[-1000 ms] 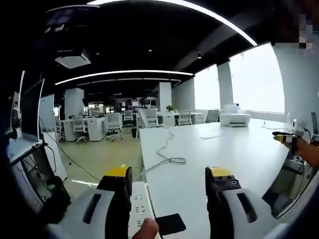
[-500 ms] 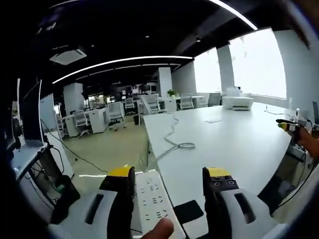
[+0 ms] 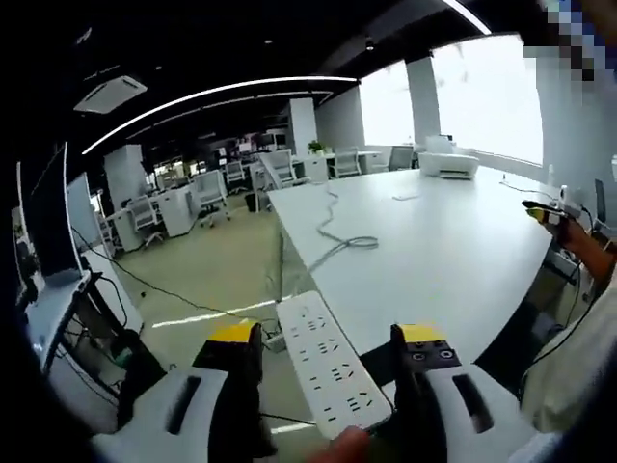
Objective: Pick up the power strip scattered on the table, fix it on the side mounting bracket of the table, and press the switch
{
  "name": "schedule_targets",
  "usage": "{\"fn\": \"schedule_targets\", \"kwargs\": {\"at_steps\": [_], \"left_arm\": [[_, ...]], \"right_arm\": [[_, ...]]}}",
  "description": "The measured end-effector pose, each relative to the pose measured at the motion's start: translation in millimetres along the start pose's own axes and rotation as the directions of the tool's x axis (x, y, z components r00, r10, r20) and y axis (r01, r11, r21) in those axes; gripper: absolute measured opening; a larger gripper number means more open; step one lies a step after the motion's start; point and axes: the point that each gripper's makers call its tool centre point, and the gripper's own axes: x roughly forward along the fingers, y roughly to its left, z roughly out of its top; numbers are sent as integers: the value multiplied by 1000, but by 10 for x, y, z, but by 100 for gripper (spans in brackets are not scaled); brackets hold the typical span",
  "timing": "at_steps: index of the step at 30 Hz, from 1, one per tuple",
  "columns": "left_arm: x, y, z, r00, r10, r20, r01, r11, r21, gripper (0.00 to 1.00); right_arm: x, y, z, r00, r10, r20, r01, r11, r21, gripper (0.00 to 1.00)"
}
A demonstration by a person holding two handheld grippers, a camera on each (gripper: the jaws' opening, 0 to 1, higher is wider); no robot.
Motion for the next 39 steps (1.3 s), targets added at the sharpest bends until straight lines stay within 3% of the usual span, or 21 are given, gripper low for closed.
{"fn": "schedule_targets", "kwargs": {"at_steps": [8, 15, 21, 28, 39], "left_arm": [[52, -8, -234, 992, -47, -114, 50, 998, 24, 56], [102, -93, -447, 974, -94, -208, 104, 994, 38, 54], [109, -116, -560, 964, -100, -245, 110, 994, 27, 53], [115, -134, -738, 944, -115, -308, 119, 993, -6, 52], [133, -231, -887, 918, -143, -371, 143, 989, -28, 49]], "right_arm": [[-6, -8, 5, 1000, -3, -1, 3, 1000, 0, 62], [-13, -19, -9, 1000, -5, -5, 5, 1000, 2, 62], [-11, -13, -19, 1000, -2, -6, 2, 1000, 6, 62], [2, 21, -44, 1000, 11, -13, -11, 1000, 7, 61], [11, 31, -62, 1000, 23, -18, -23, 1000, 7, 61]]}}
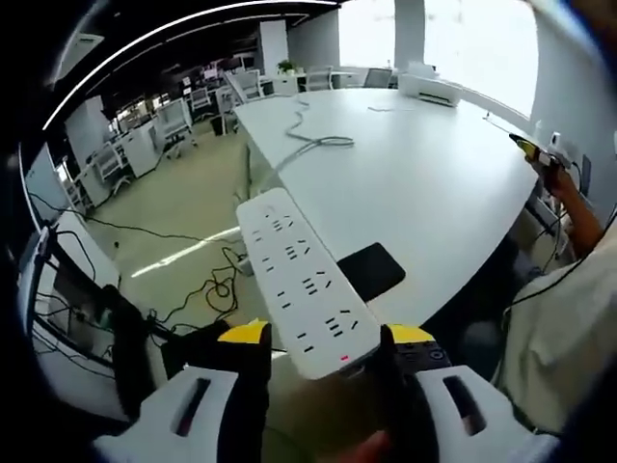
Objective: Pick up the power strip scattered on the table, fix it on the side mounting bracket of the table, and press the switch
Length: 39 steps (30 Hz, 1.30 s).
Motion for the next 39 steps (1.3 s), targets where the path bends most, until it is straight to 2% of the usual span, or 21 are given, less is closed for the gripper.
{"fn": "schedule_targets", "kwargs": {"at_steps": [5, 17, 23, 33, 39], "left_arm": [[-8, 9, 10, 1000, 0, -2, 0, 1000, -7, 47], [77, -32, -51, 998, -25, -51, 23, 999, -36, 41], [96, -16, -37, 998, -31, -48, 27, 997, -67, 37], [152, -52, -98, 996, -45, -83, 39, 997, -74, 36], [153, -68, -109, 995, -57, -83, 48, 993, -108, 34]], "right_arm": [[-15, -5, 2, 1000, -2, 2, 2, 1000, 3, 60], [-47, -49, -34, 1000, -11, 2, 11, 1000, 16, 60], [-67, -62, -37, 1000, -17, 3, 17, 1000, 21, 60], [-87, -85, -46, 1000, -22, 5, 22, 999, 27, 60], [-95, -90, -56, 1000, -24, 6, 23, 999, 35, 60]]}}
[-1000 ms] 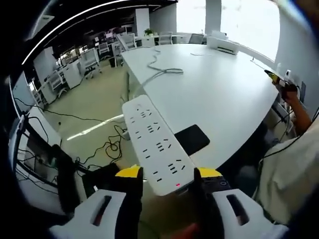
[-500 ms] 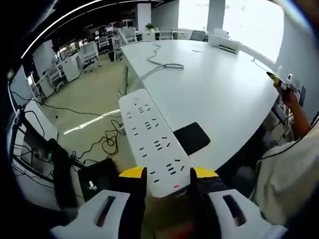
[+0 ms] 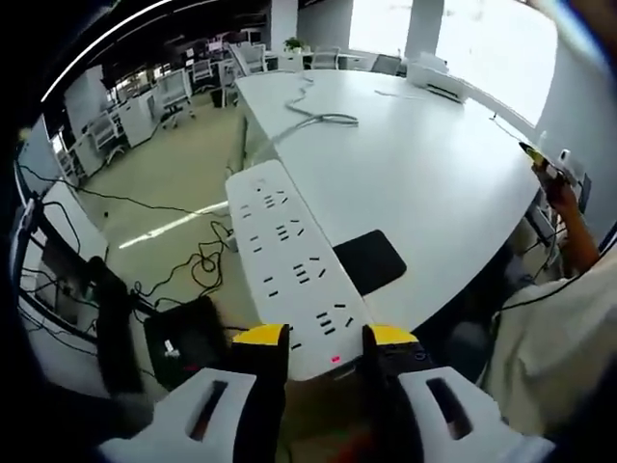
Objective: Pick up the power strip scattered on the table, fix it on the side mounting bracket of the table, and press the switch
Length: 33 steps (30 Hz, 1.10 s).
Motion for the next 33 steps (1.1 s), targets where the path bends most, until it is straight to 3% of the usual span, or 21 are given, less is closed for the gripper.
{"fn": "schedule_targets", "kwargs": {"at_steps": [17, 33], "left_arm": [[20, 49, -5, 999, 0, -53, -4, 996, -85, 34], [45, 37, -3, 987, 0, -160, -11, 998, -68, 35]], "right_arm": [[25, 23, -44, 1000, 11, -4, -11, 1000, 14, 59], [72, 112, 23, 999, 36, -5, -36, 999, -1, 59]]}}
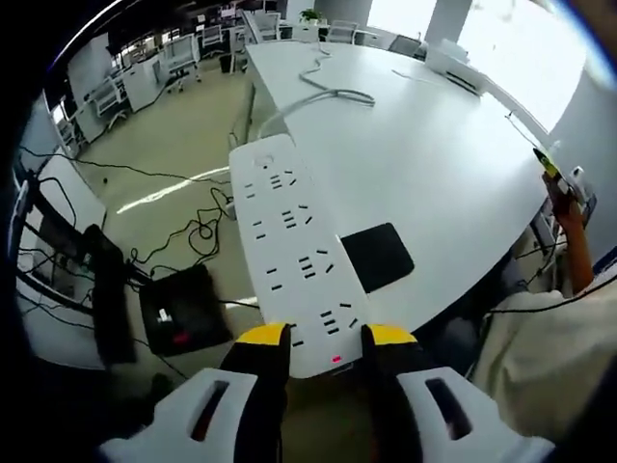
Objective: Pick up the power strip scattered on the table, fix it on the side mounting bracket of the table, and press the switch
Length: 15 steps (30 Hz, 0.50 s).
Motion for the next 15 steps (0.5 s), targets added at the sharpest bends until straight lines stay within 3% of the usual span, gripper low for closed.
{"fn": "schedule_targets", "kwargs": {"at_steps": [7, 15], "left_arm": [[9, 9, -4, 999, 4, -49, -4, 1000, 5, 35], [9, 13, -14, 998, 7, -62, -7, 1000, 1, 35]], "right_arm": [[48, 50, 56, 1000, 12, 5, -12, 1000, -3, 59], [130, 108, 199, 999, 40, -2, -40, 999, -24, 59]]}}
